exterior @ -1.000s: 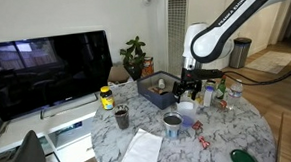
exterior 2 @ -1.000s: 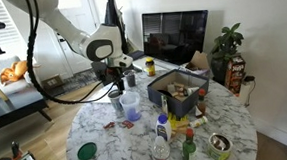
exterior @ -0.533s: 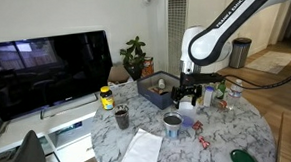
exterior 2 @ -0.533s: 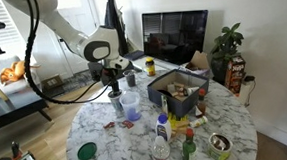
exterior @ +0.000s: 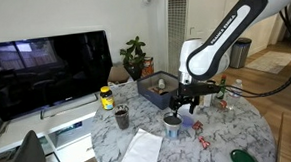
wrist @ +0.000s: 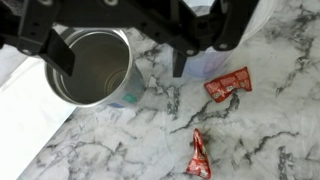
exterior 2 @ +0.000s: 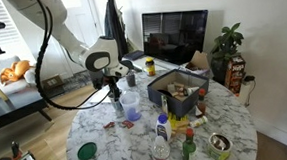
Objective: Take the packets out the jar
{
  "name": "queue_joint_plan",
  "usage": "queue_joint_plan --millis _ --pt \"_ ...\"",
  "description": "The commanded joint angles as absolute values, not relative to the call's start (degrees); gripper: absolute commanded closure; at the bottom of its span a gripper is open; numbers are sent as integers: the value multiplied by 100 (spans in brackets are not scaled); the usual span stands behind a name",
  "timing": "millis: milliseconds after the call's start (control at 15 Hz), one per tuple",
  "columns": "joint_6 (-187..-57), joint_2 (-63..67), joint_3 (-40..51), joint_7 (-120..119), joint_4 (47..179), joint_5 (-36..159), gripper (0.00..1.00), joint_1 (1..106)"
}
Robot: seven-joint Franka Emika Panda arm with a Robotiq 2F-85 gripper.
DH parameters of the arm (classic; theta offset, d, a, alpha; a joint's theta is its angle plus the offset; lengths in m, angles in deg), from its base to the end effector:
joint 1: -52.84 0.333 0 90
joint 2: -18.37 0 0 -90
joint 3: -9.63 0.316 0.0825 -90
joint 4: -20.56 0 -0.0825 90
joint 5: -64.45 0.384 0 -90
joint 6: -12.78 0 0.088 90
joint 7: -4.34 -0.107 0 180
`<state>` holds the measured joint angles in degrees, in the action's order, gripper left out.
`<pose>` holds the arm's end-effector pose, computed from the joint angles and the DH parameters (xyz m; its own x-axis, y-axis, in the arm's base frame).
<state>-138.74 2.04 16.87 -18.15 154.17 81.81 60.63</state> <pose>0.5057 0.1291 0.2178 0.9208 -0.3836 -0.0700 -0.3900 -0.9050 -0.1699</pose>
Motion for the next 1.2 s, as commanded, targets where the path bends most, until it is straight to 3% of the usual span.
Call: queue_joint_plan --millis 0,67,133,200,800,867,1133 --pt "-14279 -136 1658 -1916 15335 8254 0 6152" --pt "-14361 -192 1650 -1944 15326 8244 0 6166" --pt "-14408 -236 1649 -1955 15324 8242 9 6173" --pt "-14445 -276 1643 -1973 15321 8235 26 6183" --pt "-14208 -229 1660 -2182 15312 8281 94 6214" --pt "-14196 -208 1657 -2192 15312 8273 99 6217" --pt "-14160 -62 1687 -2143 15300 8301 99 6184"
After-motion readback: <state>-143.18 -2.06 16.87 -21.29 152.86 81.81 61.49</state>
